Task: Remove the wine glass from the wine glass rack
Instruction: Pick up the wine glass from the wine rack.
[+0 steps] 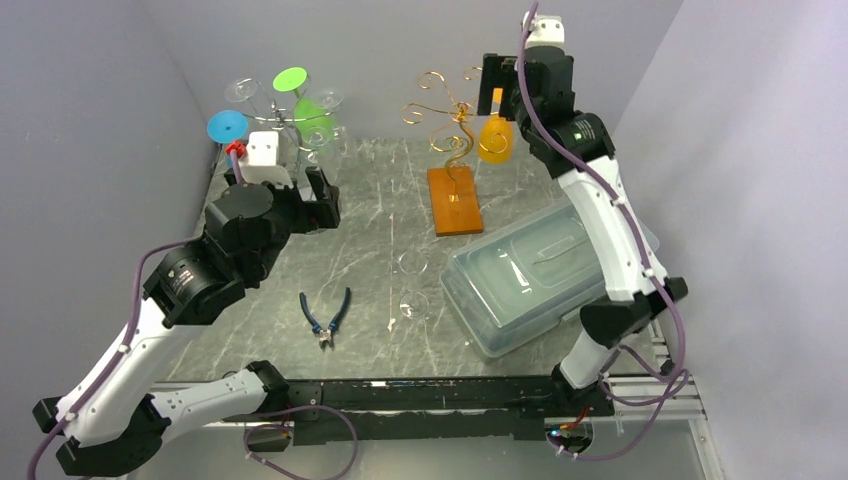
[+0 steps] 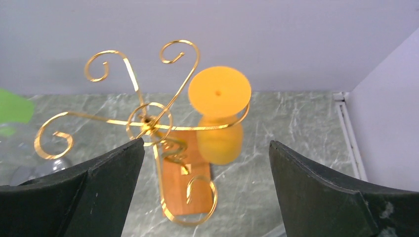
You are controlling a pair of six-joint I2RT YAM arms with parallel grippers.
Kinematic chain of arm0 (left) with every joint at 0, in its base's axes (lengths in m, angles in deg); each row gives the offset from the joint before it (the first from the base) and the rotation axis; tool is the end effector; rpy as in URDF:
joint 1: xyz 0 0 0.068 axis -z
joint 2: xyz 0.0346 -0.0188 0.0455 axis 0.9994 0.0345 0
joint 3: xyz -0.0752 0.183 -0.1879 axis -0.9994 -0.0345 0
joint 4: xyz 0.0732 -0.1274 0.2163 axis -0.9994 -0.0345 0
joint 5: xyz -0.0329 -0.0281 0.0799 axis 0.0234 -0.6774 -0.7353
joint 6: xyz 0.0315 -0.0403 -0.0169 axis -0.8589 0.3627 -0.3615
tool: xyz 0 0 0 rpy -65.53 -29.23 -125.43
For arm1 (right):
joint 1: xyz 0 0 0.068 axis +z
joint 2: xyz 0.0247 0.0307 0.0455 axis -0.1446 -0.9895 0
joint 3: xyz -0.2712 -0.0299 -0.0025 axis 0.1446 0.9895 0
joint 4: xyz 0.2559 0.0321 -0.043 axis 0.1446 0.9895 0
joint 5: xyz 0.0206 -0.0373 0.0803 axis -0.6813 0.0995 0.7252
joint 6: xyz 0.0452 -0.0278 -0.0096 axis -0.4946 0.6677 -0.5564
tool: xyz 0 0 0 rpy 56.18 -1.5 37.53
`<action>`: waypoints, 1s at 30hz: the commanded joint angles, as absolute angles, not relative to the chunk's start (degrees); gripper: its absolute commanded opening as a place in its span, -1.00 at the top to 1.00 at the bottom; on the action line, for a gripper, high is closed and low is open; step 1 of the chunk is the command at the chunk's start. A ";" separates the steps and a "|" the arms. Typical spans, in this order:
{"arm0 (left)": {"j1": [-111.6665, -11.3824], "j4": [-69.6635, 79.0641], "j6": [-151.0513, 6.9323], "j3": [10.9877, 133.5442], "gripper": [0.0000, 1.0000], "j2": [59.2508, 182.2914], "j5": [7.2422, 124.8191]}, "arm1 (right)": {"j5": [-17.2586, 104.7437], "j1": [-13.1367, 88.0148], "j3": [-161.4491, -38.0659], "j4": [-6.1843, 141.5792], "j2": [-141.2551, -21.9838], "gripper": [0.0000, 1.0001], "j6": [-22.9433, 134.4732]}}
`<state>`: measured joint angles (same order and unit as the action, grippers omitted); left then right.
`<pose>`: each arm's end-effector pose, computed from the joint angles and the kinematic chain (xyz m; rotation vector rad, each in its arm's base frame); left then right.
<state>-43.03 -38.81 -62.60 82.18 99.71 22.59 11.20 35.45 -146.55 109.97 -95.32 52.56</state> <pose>0.1242 -0.0952 0.4708 -0.0624 1.7726 -0.2794 0.3038 0.1388 0.5156 0.0322 1.8113 0.0612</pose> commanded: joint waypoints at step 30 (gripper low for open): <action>-42.85 -38.65 -63.95 89.26 -0.99 102.94 23.80 | 26.49 24.86 -159.79 102.77 -113.34 -0.99 60.94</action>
<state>-43.03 -39.75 -63.26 87.25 103.17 23.51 26.21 25.20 -156.81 104.27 -112.70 59.86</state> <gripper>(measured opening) 0.995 0.992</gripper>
